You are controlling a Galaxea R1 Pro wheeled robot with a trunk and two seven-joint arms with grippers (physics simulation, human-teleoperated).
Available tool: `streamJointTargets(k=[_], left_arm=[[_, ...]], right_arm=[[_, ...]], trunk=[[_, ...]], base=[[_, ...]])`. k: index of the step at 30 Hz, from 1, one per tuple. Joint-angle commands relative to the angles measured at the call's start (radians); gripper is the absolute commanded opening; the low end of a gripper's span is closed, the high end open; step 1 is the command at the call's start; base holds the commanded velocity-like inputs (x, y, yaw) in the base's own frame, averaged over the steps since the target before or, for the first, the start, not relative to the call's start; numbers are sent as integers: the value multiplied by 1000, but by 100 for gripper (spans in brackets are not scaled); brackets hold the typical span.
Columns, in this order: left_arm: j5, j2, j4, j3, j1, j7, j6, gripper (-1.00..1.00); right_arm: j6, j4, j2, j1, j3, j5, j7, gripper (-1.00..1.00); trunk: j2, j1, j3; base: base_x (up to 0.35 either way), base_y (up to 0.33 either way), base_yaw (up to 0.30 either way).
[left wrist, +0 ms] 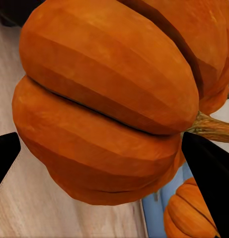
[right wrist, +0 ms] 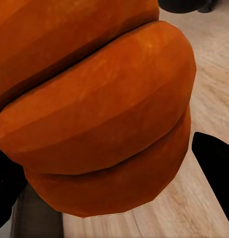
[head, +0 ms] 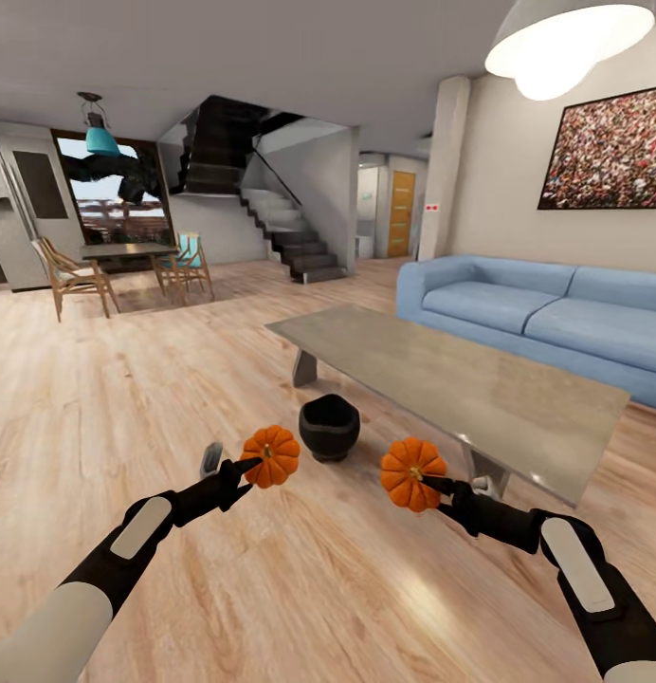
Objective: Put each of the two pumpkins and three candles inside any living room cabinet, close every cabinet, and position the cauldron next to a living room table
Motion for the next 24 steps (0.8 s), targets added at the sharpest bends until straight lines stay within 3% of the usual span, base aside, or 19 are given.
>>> streamJointTargets(k=[1, 12, 24], left_arm=[[13, 1, -1, -2, -1, -3, 2, -100], [13, 1, 1, -2, -1, -4, 4, -100], [14, 1, 2, -2, -1, -4, 4, -100]], right_arm=[[7, -1, 0, -1, -2, -9, 6, -100], [7, -1, 2, -1, -1, -11, 6, -100], [7, -1, 6, -1, -1, -9, 6, -100]], trunk=[[0, 0, -1], [0, 0, -1], [0, 0, -1]], base=[[332, 0, 78], [334, 15, 232], [281, 166, 291]])
